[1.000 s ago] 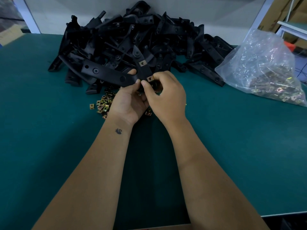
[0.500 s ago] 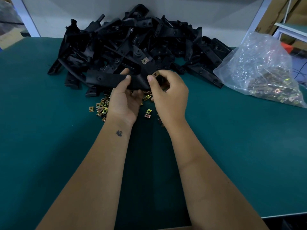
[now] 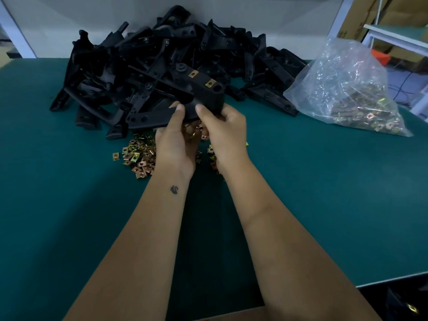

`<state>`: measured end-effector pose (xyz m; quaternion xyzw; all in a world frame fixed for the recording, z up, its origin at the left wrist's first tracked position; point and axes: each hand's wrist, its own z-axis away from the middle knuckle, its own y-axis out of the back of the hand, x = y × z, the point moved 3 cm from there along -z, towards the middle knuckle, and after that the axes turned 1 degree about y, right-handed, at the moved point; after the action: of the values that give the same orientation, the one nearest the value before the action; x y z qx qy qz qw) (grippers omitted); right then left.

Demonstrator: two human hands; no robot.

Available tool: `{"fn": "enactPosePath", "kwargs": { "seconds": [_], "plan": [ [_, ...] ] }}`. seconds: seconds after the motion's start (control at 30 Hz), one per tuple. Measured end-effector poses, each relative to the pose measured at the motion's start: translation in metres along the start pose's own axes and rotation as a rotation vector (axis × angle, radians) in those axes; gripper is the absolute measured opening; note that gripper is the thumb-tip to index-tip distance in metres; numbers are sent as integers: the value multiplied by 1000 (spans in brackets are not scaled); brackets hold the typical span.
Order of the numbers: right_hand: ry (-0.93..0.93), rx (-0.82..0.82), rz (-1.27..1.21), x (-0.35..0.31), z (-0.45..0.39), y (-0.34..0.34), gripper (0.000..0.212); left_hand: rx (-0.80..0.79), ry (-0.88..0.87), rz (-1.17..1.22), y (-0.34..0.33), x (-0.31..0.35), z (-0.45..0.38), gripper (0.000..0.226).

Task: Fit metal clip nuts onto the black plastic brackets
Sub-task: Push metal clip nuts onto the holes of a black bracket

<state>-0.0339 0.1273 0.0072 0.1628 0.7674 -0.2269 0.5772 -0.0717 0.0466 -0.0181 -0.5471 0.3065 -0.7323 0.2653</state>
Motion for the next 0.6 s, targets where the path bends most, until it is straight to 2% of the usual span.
{"fn": "enactPosePath", "kwargs": {
  "seconds": [0.07,0.17,0.3,0.43,0.6],
  "plan": [
    [-64,60,-84,-2,1,4,14,6,13,-25,-9,-9,9,39],
    [-130,138,-220,-7,3,16,8,15,15,-64,-28,-22,22,25],
    [-118,268,-300,-23,2,52,5,-59,37,-195,-67,-44,41,20],
    [-109,431,-323,-39,13,114,7,-211,44,-316,-112,-84,67,9],
    [-14,781,-359,-58,51,223,10,-498,124,-501,-158,-173,135,8]
  ]
}}
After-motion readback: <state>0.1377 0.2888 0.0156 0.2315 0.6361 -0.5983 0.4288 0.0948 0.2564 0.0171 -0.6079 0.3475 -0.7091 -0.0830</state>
